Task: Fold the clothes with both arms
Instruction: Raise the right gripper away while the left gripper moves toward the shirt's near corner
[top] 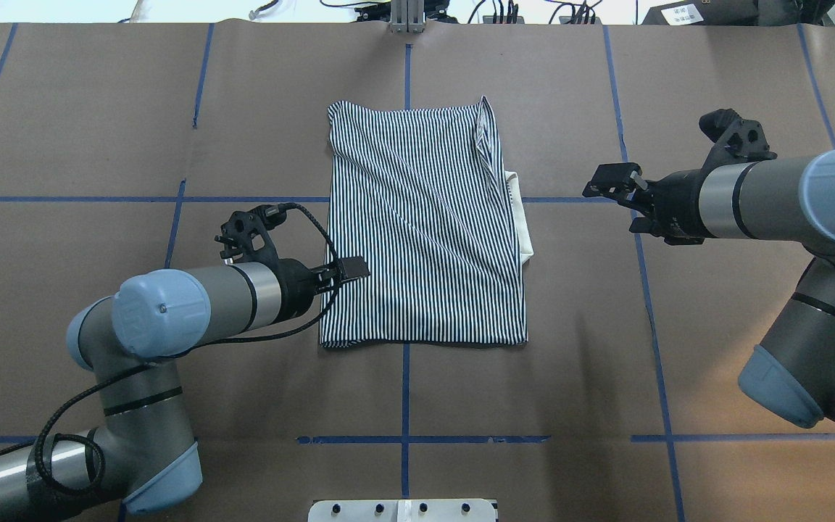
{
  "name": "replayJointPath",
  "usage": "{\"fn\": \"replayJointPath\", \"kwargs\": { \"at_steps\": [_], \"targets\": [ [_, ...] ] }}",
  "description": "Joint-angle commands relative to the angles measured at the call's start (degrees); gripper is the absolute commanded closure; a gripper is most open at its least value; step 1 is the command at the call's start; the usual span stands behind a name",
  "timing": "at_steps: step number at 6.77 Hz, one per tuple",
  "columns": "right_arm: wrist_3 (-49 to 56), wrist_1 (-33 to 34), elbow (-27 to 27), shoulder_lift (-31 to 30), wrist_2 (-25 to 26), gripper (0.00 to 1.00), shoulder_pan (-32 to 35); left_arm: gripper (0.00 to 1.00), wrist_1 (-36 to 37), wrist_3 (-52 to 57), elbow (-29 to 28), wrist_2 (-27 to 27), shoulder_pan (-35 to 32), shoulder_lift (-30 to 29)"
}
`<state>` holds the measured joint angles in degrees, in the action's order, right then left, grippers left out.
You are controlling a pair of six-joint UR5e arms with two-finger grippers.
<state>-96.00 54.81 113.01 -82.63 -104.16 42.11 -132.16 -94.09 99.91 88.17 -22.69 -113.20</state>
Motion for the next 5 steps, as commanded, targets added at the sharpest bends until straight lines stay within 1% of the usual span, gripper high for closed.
{"fn": "replayJointPath", "kwargs": {
  "at_steps": [1,2,5],
  "targets": [
    [-0.24,-0.05,-0.15,0.01,1.15,0.0,-0.45,0.36,8.42,-2.51,-0.07,-0.89,2.47,0.01],
    [-0.33,-0.05,-0.24,0.01,1.85,0.0,-0.98,0.36,10.41,-1.72,-0.24,-1.06,3.61,-0.17],
    [-0.33,-0.14,-0.24,-0.16,2.38,0.0,-1.07,0.36,10.7,0.39,0.38,-0.98,3.88,0.44]
  ]
}}
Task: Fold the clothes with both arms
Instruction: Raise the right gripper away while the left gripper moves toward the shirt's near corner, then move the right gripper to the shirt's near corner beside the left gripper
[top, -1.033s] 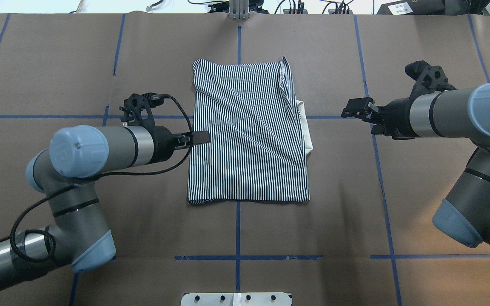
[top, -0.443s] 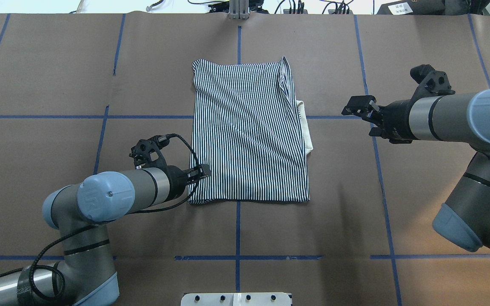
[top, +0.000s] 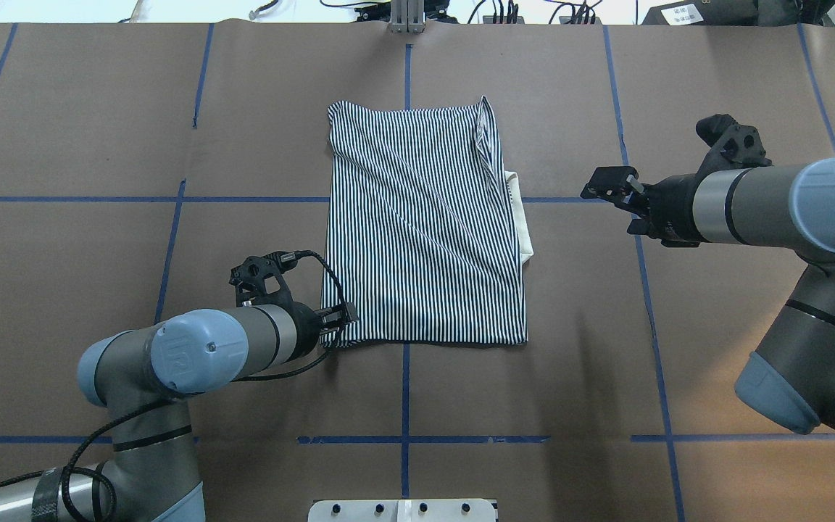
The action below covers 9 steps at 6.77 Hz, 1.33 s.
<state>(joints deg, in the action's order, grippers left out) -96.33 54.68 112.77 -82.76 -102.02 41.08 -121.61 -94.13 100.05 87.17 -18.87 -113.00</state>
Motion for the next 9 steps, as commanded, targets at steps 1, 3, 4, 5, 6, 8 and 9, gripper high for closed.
{"fn": "replayJointPath", "kwargs": {
  "at_steps": [1,3,4,5,6,8,9],
  "targets": [
    [0.0,-0.01,-0.01,-0.12,0.24,0.0,-0.04,0.36,0.15,1.13,0.32,0.02,0.06,0.41],
    [0.0,-0.01,-0.01,-0.48,0.24,0.0,-0.04,0.36,0.32,1.23,0.15,0.02,0.23,0.59],
    [0.0,-0.01,-0.01,-0.56,0.24,0.0,-0.04,0.36,0.32,1.14,0.15,0.02,1.1,0.5],
    [0.0,-0.01,-0.01,-0.48,0.24,0.0,-0.04,0.36,0.32,1.14,0.15,0.02,1.46,0.5],
    [0.0,-0.09,-0.01,-0.56,0.24,0.0,-0.04,0.36,0.32,1.14,0.06,0.02,1.9,0.5],
    [0.0,-0.1,-0.01,-0.83,0.15,0.0,-0.04,0.52,0.32,1.14,0.06,-0.07,2.34,0.41],
    [0.0,-0.1,-0.01,-0.83,0.15,0.0,-0.04,1.0,0.32,1.23,0.06,0.11,2.34,0.24]
  ]
}}
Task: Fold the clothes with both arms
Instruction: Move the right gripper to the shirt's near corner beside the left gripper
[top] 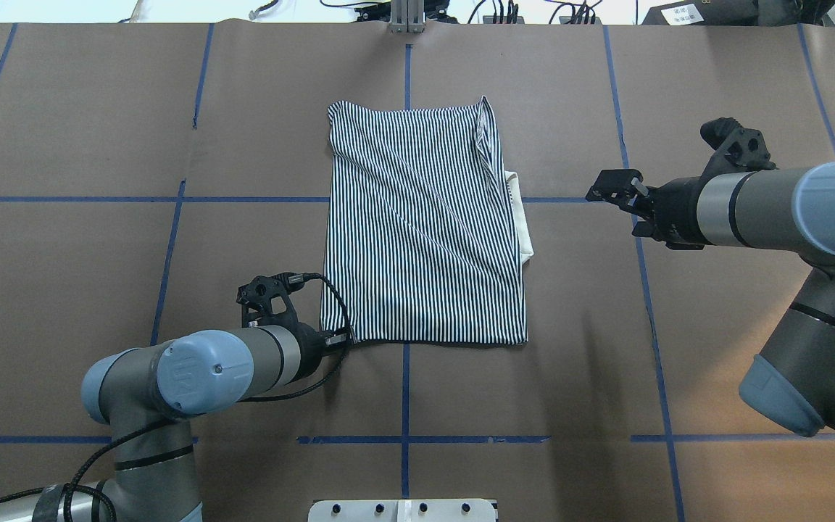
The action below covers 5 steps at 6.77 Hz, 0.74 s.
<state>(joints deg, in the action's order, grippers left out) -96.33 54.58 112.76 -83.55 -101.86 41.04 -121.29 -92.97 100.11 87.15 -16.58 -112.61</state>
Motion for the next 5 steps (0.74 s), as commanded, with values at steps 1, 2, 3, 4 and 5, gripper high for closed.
{"fn": "replayJointPath", "kwargs": {
  "at_steps": [1,2,3,4,5],
  "targets": [
    [0.0,0.0,0.0,-0.03,-0.01,0.0,-0.09,1.0,0.0,0.07,0.0,0.04,-0.12,-0.15],
    [0.0,0.0,0.0,-0.03,-0.01,0.0,-0.09,1.0,0.0,0.07,0.17,0.04,-0.64,-0.15],
    [-0.43,0.0,0.09,-0.03,0.08,0.01,-0.44,1.0,-0.09,0.07,0.26,-0.14,-0.91,-0.24],
    [-6.09,0.43,0.18,0.49,0.78,0.12,-2.09,1.0,-0.09,0.07,0.35,-0.14,-0.91,-0.32],
    [-10.59,0.7,0.26,0.67,4.09,0.19,-4.98,1.0,-0.18,-0.02,0.43,-0.14,-0.82,-0.59]
  ]
}}
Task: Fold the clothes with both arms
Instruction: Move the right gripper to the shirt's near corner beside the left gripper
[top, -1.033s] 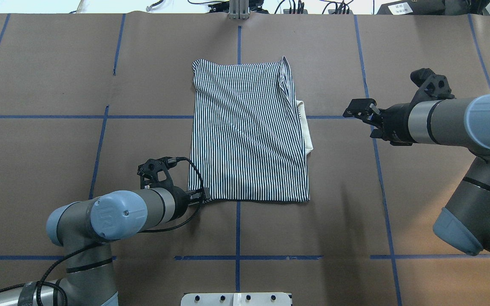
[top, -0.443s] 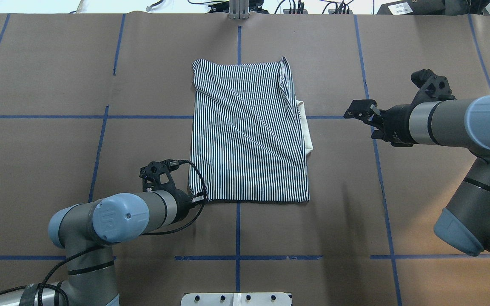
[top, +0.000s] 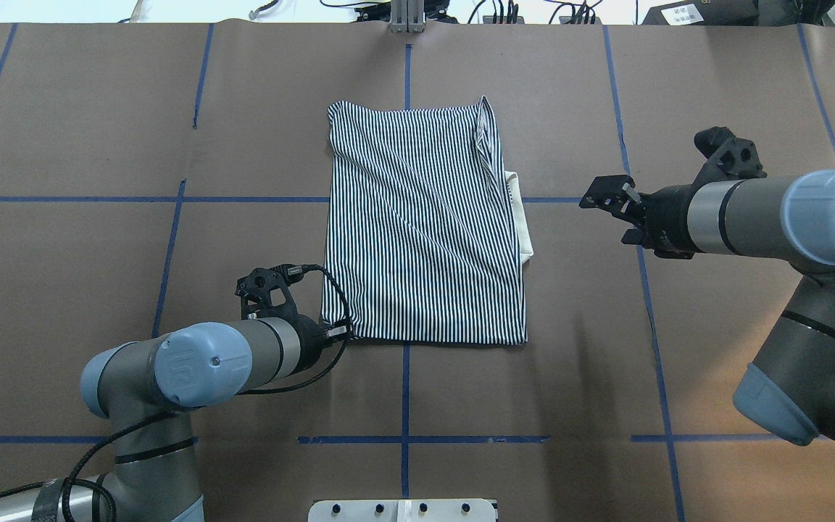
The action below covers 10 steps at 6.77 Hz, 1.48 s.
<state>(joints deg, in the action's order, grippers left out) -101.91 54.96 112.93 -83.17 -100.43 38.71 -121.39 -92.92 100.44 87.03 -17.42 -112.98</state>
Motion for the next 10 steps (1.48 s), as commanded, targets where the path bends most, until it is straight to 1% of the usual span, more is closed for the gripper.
{"fn": "replayJointPath", "kwargs": {
  "at_steps": [1,2,3,5,6,7,8,9,10],
  "targets": [
    [-7.92,1.28,0.1,0.29,4.08,0.24,-4.85,1.0,-0.07,-0.07,0.1,-0.36,0.01,-0.4],
    [-11.26,7.73,0.1,2.03,4.79,0.26,-6.78,1.0,-0.07,-0.07,0.1,-1.93,0.1,-0.4],
    [-11.47,14.32,0.01,4.22,6.8,0.26,-9.59,1.0,-0.16,-0.07,0.1,-2.82,0.19,-0.4],
    [-12.43,33.72,-1.47,15.44,7.17,0.26,-13.82,1.0,-0.16,-0.07,0.1,-5.89,0.63,-0.58],
    [-12.09,34.16,-3.92,16.88,7.17,0.26,-14.79,1.0,-0.16,-0.07,0.19,-6.95,0.89,-0.58],
    [-11.73,34.25,-7.86,20.03,7.17,0.26,-14.89,1.0,-0.16,-0.07,0.19,-7.92,1.07,-0.58],
    [-11.56,34.51,-10.51,22.32,7.09,0.26,-14.89,1.0,-0.16,-0.07,0.19,-8.62,1.07,-0.58],
    [-11.21,34.51,-11.32,22.7,7.0,0.26,-14.98,1.0,-0.16,-0.07,0.19,-8.63,1.16,-0.58],
    [-11.12,34.77,-11.41,22.79,6.91,0.3,-15.41,1.0,-0.16,-0.07,0.19,-8.63,1.16,-0.58]
  ]
}}
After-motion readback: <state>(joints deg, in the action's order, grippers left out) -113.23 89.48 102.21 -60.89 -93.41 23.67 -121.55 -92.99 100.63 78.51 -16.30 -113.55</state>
